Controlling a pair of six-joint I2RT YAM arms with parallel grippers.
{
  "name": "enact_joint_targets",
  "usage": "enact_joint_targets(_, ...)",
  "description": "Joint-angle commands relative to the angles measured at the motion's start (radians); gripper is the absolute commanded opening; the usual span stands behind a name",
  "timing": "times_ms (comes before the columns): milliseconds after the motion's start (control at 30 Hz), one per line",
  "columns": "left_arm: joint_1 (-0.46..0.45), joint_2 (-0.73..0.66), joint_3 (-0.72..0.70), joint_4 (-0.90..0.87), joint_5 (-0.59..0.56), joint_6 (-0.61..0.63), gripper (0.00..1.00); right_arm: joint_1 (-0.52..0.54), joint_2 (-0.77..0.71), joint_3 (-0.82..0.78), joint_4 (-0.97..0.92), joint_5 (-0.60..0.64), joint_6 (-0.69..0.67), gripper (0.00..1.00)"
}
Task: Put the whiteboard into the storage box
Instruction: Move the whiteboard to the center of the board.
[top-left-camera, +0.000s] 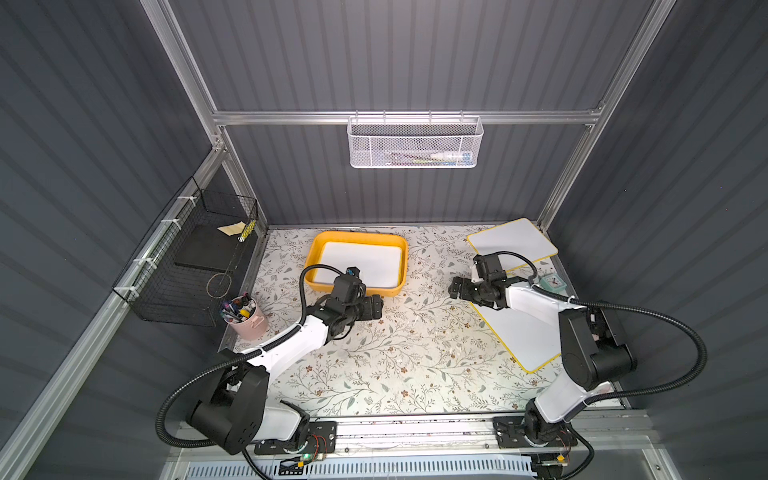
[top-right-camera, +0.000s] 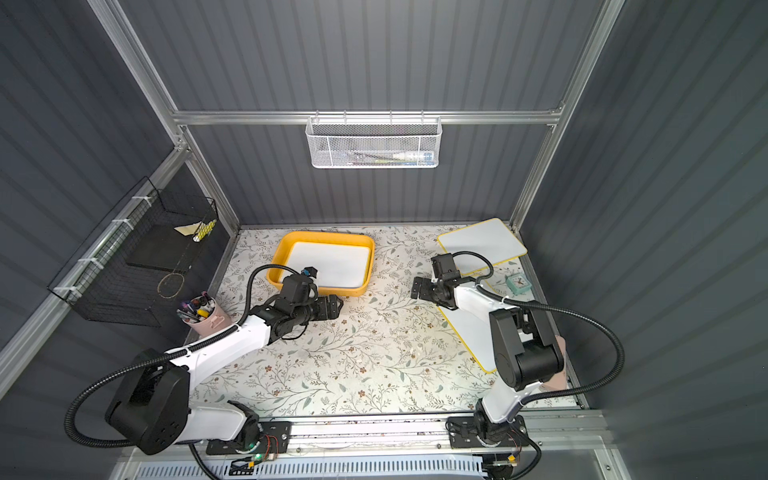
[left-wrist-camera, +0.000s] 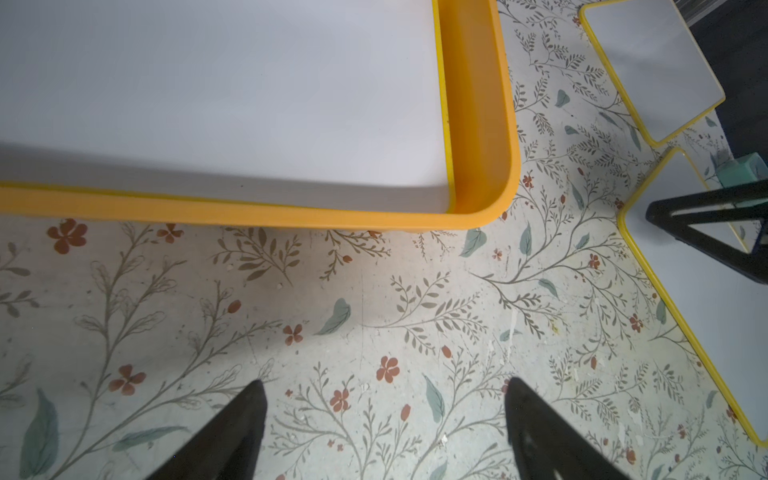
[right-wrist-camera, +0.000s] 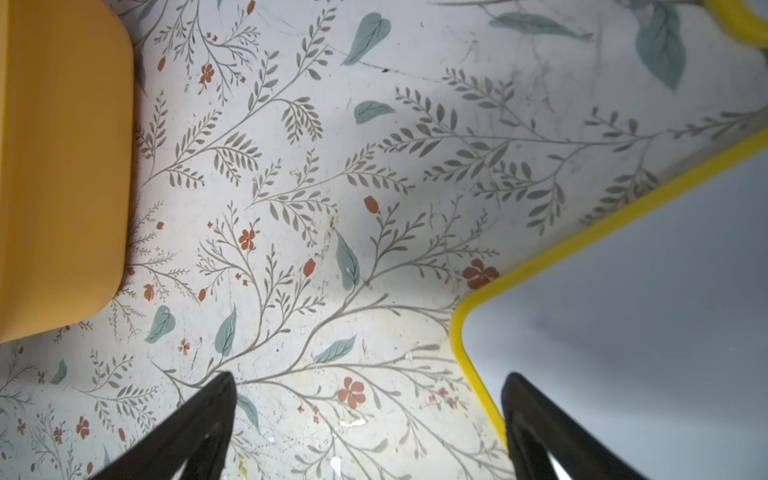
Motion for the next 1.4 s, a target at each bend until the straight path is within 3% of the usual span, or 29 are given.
enact_joint_targets(0,-0.009,0.008,0.02,0.01,0.019,-0.01,0.9,-0.001,0.061,0.033,-0.061,-0.014,-0.027,0.99)
enact_joint_targets(267,-0.012,0.005,0.009,-0.007,0.014,-0.015,0.9,0.008,0.127,0.036,-0.048,-0.127,-0.001,0.99)
enact_joint_targets(467,-0.012,0.006,0.0,-0.011,-0.012,-0.015,0.9,0.074,0.129,-0.037,0.013,-0.205,0.063,0.99)
enact_joint_targets(567,-0.012,0.012,0.017,-0.025,-0.027,-0.004,0.9,0.132,0.126,-0.068,0.037,-0.28,0.109,0.99)
enact_joint_targets(833,-0.012,-0.013,0.02,-0.052,-0.106,-0.025,0.91,0.376,0.109,-0.088,0.122,-0.339,0.265,0.99)
enact_joint_targets(933,-0.012,-0.043,-0.004,-0.052,-0.129,-0.054,0.91,0.422,0.109,-0.057,0.133,-0.335,0.291,0.99)
enact_joint_targets(1167,-0.013,-0.104,-0.091,-0.037,-0.07,-0.112,0.9,0.362,-0.003,0.015,-0.035,-0.185,0.165,0.99)
enact_joint_targets(1367,-0.089,-0.151,-0.182,0.0,-0.054,-0.193,0.88,0.171,-0.025,0.079,-0.204,-0.119,0.011,0.99)
